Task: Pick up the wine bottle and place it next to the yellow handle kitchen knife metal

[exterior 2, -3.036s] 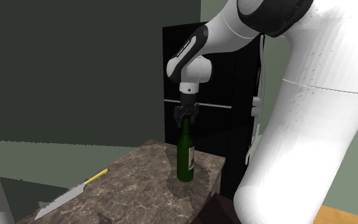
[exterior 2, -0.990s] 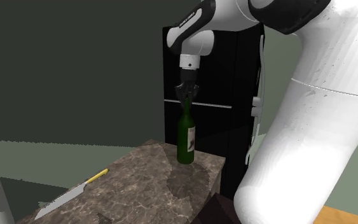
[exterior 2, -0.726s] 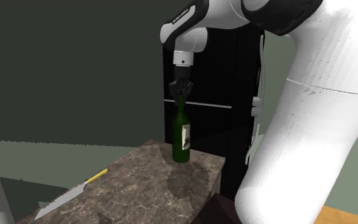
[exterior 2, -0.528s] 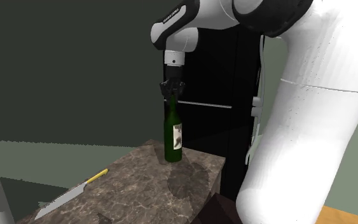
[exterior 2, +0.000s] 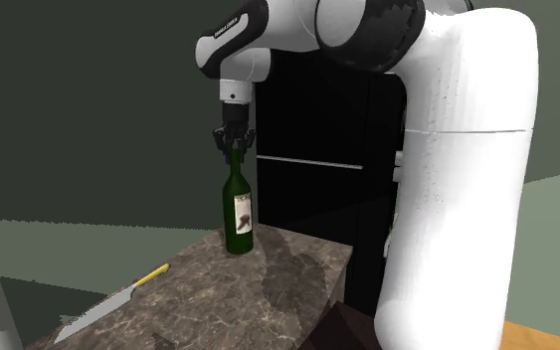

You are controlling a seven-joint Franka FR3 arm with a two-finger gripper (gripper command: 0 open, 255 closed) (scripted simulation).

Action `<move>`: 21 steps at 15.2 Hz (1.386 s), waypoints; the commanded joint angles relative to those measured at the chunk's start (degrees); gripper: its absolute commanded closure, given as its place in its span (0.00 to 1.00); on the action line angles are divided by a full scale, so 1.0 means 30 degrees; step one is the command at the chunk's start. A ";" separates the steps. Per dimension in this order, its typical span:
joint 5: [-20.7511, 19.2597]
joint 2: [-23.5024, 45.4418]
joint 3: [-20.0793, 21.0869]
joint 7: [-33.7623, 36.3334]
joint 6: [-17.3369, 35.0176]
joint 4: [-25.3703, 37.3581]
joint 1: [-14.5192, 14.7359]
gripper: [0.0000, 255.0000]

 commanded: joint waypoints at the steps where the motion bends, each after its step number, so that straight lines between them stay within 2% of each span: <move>1: 0.0281 0.1082 0.0265 0.0514 -0.0184 0.1263 0.0257 1.00; 6: 0.0827 0.3879 0.0881 0.1826 -0.1118 0.4985 0.0820 1.00; 10: 0.1247 0.6619 0.1307 0.2854 -0.2350 0.8968 0.1121 1.00; 21: 0.1223 0.6328 0.1345 0.2729 0.0371 0.5951 0.1335 1.00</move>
